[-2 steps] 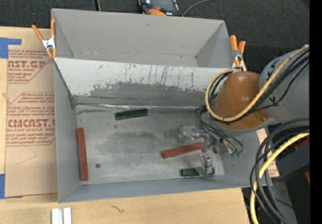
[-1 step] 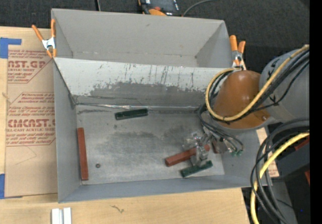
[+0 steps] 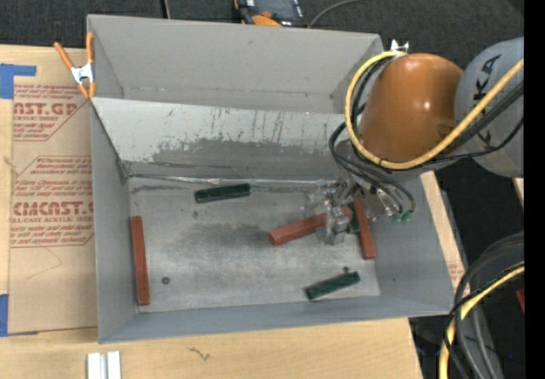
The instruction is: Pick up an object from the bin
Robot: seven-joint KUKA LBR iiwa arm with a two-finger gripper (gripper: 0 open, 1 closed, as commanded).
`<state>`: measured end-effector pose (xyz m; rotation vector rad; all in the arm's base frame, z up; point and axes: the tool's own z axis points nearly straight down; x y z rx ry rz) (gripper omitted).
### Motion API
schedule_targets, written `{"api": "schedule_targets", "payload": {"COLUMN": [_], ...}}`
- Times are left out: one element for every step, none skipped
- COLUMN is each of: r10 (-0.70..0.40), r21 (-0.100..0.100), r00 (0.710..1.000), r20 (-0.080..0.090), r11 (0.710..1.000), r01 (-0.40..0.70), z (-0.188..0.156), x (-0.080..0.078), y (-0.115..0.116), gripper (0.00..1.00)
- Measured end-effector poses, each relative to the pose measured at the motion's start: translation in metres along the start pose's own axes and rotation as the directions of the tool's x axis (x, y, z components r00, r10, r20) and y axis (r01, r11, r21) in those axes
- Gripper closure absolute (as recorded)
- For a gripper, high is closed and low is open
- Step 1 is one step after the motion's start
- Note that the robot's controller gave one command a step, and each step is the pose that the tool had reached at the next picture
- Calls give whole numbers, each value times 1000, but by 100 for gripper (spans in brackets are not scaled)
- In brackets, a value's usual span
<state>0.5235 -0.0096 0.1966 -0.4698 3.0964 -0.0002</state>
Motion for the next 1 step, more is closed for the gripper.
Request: {"api": "schedule_targets", "payload": {"r10": [-10], "r21": [2], "r00": [1000], "r20": [0], "r11": [1000], "r01": [10], "z": [-59], "x": [-10], "y": [-13], "gripper": [100]}}
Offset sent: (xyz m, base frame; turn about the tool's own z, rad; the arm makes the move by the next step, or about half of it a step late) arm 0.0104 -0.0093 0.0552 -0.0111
